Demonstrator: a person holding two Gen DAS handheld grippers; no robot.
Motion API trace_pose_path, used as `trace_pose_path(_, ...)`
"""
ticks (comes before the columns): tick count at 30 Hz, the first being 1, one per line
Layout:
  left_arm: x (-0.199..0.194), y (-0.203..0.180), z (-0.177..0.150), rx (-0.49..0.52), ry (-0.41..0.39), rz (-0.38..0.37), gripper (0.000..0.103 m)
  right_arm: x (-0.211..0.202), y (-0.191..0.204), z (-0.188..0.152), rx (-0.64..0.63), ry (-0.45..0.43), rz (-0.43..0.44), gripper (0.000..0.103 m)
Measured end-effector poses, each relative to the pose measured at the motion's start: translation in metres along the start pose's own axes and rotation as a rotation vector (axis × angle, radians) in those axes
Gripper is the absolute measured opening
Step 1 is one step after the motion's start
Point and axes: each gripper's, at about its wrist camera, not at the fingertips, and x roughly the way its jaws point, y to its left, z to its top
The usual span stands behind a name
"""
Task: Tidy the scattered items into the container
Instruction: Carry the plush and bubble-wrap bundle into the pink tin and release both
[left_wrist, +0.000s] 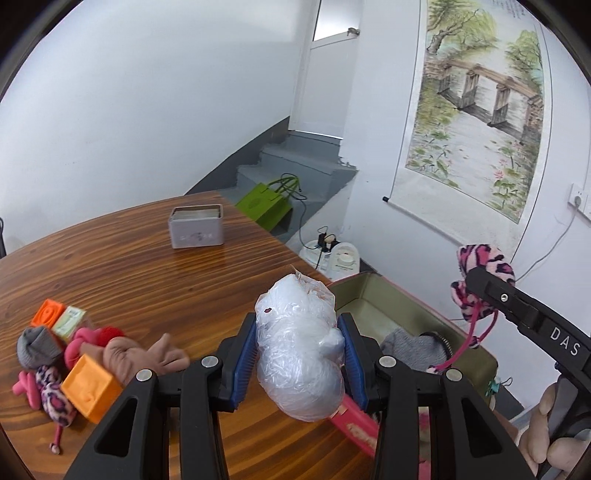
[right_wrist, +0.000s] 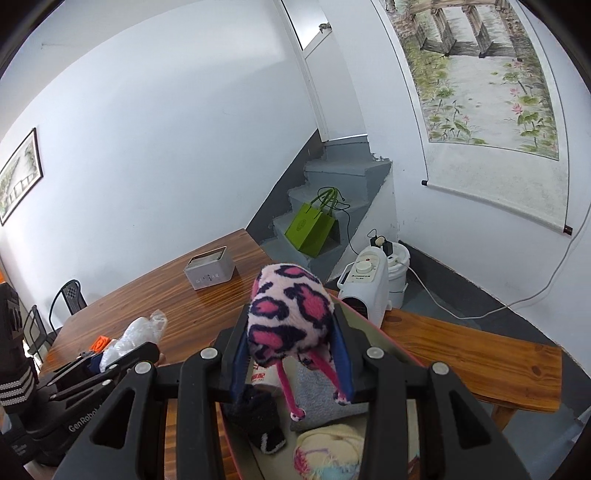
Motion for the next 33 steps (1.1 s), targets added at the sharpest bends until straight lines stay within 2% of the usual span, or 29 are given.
trace_pose_path(16,0.057,-0.011,0.017,-0.014,0.065,-0.068,0.046,0.048,0.005,0.036,-0.012,0.032,-0.007,0.042)
trace_pose_path(17,0.059,-0.011,0.016,-0.015,0.070,-0.068,0.048,0.051,0.006,0.036,-0.014,0.036,-0.010,0.045)
trace_pose_path(19,0.061,-0.011,0.016,-0.018,0.075,-0.081,0.075,0.061,0.007,0.039,-0.020,0.065,-0.018,0.048)
trace_pose_path(20,0.060,-0.011,0.015,-0.024,0.067,-0.090,0.079,0.064,0.007,0.039,-0.014,0.077,-0.018,0.055)
trace_pose_path(23,0.056,-0.009,0.014,-0.030,0.051,-0.102,0.080,0.067,0.004,0.036,0.014,0.081,-0.020,0.072)
trace_pose_path(33,0.040,0.021,0.007,-0.094,0.048,-0.050,0.080,0.049,0.007,0.031,0.024,0.038,-0.023,0.078)
